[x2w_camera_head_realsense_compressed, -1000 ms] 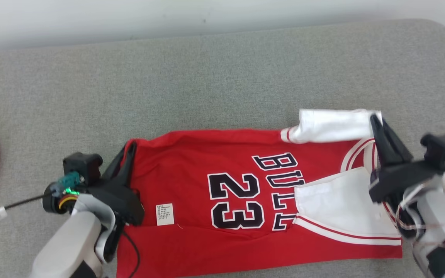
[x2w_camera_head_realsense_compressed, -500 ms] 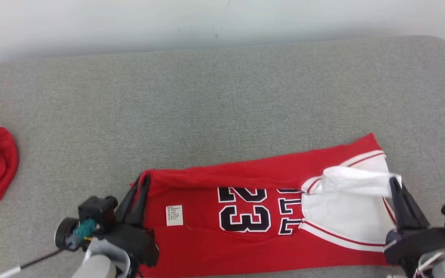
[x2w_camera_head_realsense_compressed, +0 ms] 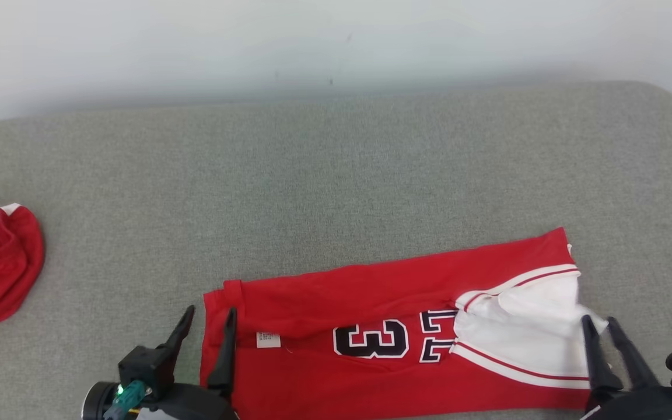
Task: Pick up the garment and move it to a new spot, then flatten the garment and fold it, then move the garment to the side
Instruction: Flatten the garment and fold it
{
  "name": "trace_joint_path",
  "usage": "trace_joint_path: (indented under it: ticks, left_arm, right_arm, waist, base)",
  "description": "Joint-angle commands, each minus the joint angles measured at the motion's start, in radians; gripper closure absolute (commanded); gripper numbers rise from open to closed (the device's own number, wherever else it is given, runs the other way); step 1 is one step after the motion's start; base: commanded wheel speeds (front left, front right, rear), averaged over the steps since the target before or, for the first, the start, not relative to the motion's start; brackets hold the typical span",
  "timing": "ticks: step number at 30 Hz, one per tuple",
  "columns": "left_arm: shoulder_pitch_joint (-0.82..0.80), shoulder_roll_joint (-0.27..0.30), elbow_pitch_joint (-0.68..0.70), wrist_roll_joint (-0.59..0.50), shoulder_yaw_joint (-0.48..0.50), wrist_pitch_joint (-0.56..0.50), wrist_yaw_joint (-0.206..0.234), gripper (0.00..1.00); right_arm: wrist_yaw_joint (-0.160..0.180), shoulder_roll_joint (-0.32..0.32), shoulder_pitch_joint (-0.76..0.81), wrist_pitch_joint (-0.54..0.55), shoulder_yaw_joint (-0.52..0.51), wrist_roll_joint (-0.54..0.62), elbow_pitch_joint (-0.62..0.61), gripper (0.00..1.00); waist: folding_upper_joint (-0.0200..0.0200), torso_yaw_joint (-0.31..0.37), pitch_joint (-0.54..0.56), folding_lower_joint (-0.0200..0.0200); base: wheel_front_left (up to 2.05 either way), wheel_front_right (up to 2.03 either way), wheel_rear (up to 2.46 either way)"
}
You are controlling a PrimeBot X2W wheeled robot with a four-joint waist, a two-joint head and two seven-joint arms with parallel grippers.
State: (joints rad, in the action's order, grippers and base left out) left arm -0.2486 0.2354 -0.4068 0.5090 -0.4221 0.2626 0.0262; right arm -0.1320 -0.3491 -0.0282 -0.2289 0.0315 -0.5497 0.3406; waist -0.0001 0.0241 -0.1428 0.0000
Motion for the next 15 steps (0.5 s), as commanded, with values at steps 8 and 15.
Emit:
trace_joint_path:
  ticks: [8, 15]
  left_arm:
    - [0.104, -0.049, 0.061, -0.092, 0.140, 0.003, -0.004, 0.00]
    - [0.189, -0.068, 0.148, -0.228, 0.258, 0.003, 0.009, 0.00]
  right_arm:
    - [0.002, -0.006, 0.045, 0.016, -0.032, 0.017, -0.018, 0.00]
    - [0.002, -0.021, -0.015, 0.096, -0.040, 0.077, 0.026, 0.00]
  waist:
    - [0.0001, -0.010, 0.071, 0.0000]
    - [0.0001, -0.037, 0.100, 0.0000]
  base:
    - [0.00, 0.00, 0.00]
    - [0.00, 0.00, 0.00]
